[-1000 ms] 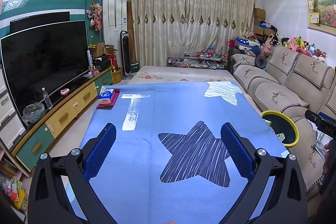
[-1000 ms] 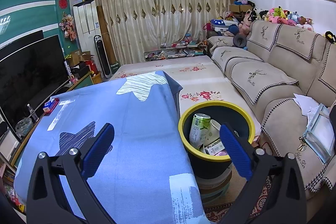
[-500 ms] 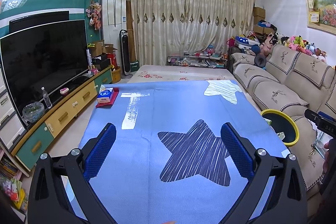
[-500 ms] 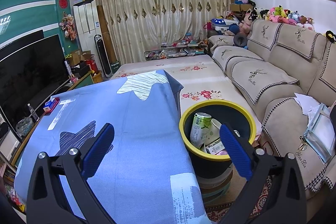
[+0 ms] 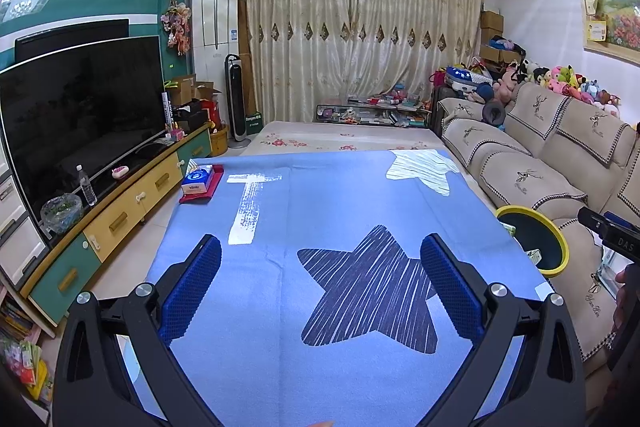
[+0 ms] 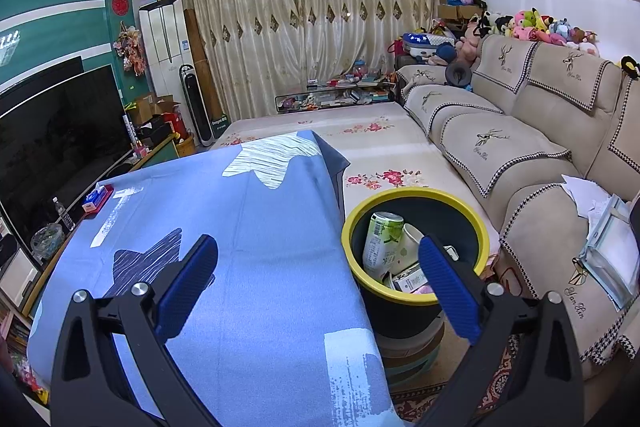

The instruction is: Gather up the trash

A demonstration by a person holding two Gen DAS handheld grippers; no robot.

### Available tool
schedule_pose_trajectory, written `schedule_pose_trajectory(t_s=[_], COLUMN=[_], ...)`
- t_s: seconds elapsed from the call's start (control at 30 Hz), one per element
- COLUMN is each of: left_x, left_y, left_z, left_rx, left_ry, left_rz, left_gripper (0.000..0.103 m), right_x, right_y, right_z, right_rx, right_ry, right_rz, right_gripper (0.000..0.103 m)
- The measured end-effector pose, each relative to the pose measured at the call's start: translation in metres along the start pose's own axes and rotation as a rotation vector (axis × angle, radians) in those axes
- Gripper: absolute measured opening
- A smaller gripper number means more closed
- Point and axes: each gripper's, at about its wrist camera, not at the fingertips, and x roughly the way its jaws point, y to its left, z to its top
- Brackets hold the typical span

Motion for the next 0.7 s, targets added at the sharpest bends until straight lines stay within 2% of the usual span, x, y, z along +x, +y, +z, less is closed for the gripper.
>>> schedule_pose_trajectory(t_s=[0.7], left_x=[0.0001], left_y=[0.0010], left_z=[0.0002], left_rx=[-0.004], left_ry=[-0.004], left_rz=[-0.010], left_gripper=[0.098], right_x=[0.0052], right_y=[0.0032], right_z=[-0.0045], right_rx=[-0.004], right_ry=[0.006], right_rz=[0.007], right_gripper=[0.096])
